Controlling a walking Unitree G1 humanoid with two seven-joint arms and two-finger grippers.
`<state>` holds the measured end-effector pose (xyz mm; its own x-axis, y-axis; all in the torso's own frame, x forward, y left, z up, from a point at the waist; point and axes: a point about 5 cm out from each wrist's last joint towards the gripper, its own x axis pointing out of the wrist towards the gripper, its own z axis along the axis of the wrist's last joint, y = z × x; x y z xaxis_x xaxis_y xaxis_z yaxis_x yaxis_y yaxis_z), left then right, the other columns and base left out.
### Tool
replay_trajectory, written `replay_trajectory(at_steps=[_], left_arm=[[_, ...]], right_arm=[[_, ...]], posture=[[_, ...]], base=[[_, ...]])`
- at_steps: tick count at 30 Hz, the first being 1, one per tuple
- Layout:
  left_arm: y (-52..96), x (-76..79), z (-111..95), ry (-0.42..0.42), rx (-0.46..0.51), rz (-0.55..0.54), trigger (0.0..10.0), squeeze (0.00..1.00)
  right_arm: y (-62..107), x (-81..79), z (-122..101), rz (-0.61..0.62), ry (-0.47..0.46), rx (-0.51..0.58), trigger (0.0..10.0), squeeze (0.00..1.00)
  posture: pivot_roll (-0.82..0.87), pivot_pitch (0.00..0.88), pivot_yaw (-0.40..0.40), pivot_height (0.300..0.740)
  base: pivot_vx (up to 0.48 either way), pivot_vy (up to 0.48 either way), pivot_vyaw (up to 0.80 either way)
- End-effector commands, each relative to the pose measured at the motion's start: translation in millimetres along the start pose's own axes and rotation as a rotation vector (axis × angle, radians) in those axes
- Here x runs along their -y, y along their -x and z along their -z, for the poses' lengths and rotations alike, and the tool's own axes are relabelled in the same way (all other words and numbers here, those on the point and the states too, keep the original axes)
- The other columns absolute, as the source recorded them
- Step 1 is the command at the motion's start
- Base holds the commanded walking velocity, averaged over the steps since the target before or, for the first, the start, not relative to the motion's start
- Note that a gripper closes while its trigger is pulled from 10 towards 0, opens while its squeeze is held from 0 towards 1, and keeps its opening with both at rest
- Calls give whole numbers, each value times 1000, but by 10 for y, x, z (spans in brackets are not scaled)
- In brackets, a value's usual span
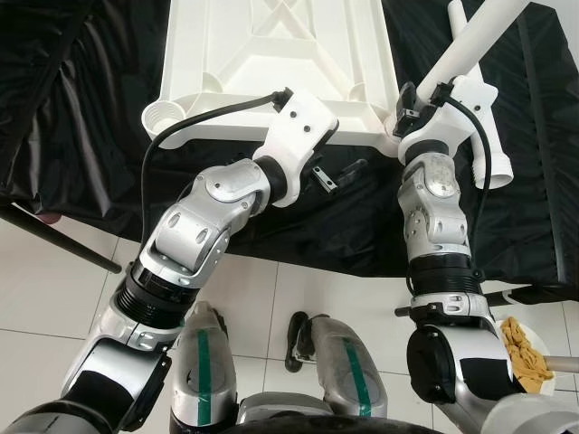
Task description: Building children table
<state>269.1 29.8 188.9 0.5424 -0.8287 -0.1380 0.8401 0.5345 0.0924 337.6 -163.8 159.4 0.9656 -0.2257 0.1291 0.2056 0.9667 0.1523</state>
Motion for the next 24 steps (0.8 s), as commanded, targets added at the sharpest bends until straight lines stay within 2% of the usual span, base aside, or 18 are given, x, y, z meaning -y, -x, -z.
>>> replay_trajectory(at_steps=[1,5,9,10,14,15,24], left_arm=[[-16,40,-6,-6,2,32,10000,0],[-14,36,-9,-6,3,29,10000,0],[-10,20,-12,-7,4,22,10000,0],[-9,17,-14,-7,4,21,10000,0],[-9,15,-15,-7,4,21,10000,0],[-12,12,-18,-7,5,19,10000,0],[-18,12,-27,-4,9,18,10000,0]], right_arm=[[35,77,131,53,-3,-68,0,0],[60,134,142,119,5,-73,0,0],[144,199,150,241,-4,-72,0,0],[153,172,161,229,-6,-76,1647,0],[165,148,163,223,-5,-83,1647,0],[167,114,162,203,-6,-88,10000,0],[102,89,105,108,9,-73,10000,0]], posture=[[124,71,-90,740],[124,76,-92,740],[122,80,-90,740],[121,80,-91,740],[121,80,-91,740],[120,81,-91,740],[117,85,-90,740]], base=[[0,0,0],[0,0,0],[0,0,0],[0,0,0],[0,0,0],[0,0,0],[0,0,0]])
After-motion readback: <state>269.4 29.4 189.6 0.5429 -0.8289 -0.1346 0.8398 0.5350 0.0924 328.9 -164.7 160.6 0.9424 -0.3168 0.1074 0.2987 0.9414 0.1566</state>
